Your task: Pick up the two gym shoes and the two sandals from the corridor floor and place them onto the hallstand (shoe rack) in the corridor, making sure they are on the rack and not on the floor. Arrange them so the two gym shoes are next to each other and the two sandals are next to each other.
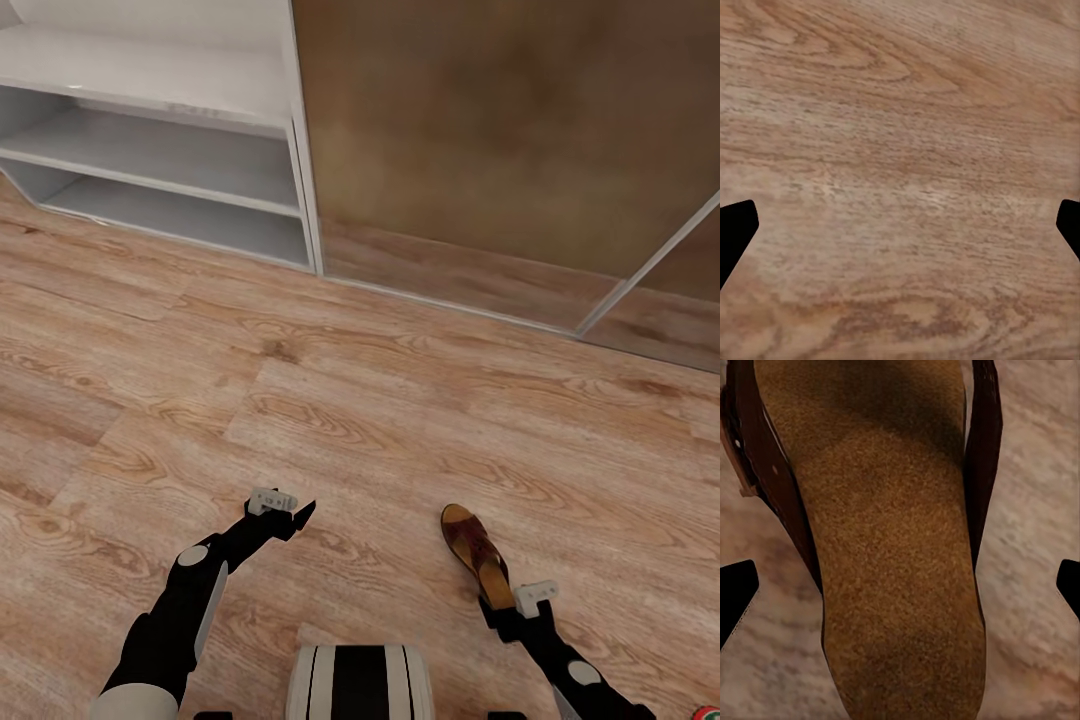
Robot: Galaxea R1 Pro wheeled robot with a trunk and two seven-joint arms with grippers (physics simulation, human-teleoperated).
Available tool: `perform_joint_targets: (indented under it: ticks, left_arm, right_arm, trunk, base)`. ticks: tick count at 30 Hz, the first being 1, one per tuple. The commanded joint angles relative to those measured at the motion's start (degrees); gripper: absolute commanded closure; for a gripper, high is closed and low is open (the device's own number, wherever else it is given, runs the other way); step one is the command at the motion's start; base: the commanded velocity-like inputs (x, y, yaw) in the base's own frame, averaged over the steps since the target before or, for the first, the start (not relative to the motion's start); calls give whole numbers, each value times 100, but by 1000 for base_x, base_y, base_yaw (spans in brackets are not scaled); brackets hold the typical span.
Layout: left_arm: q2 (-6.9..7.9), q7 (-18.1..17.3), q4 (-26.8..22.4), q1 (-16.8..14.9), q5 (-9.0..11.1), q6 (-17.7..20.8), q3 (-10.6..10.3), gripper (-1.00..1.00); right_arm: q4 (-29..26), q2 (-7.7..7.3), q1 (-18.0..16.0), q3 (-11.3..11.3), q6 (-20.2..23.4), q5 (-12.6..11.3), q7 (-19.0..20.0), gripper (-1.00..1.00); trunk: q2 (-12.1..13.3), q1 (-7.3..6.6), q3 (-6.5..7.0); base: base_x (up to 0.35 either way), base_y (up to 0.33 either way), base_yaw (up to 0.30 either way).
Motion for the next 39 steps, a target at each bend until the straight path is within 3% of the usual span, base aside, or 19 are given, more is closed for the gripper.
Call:
perform_joint_targets:
  ticks: [1, 18, 26, 39]
  left_arm:
    - [-9, -50, -10, -3, -23, 39, 26, -100]
    - [-9, -48, -15, -3, -21, 40, 26, -100]
    - [-9, -48, -12, -7, -22, 40, 26, -100]
    - [-9, -54, -10, -4, -21, 31, 26, -100]
  right_arm:
    - [-15, -4, -3, 25, -18, -48, 22, -100]
    - [-100, -4, -3, 17, -18, -49, 22, -100]
    - [-100, -13, -3, 14, -18, -49, 22, -100]
    - [-100, -13, -3, 15, -18, -49, 22, -100]
  trunk:
    - [-1, -1, -11]
    - [-1, -1, -34]
    - [-12, 20, -268]
    - [-12, 20, -322]
  base:
    - [0, 0, 0]
    - [0, 0, 0]
    - [0, 0, 0]
    - [0, 0, 0]
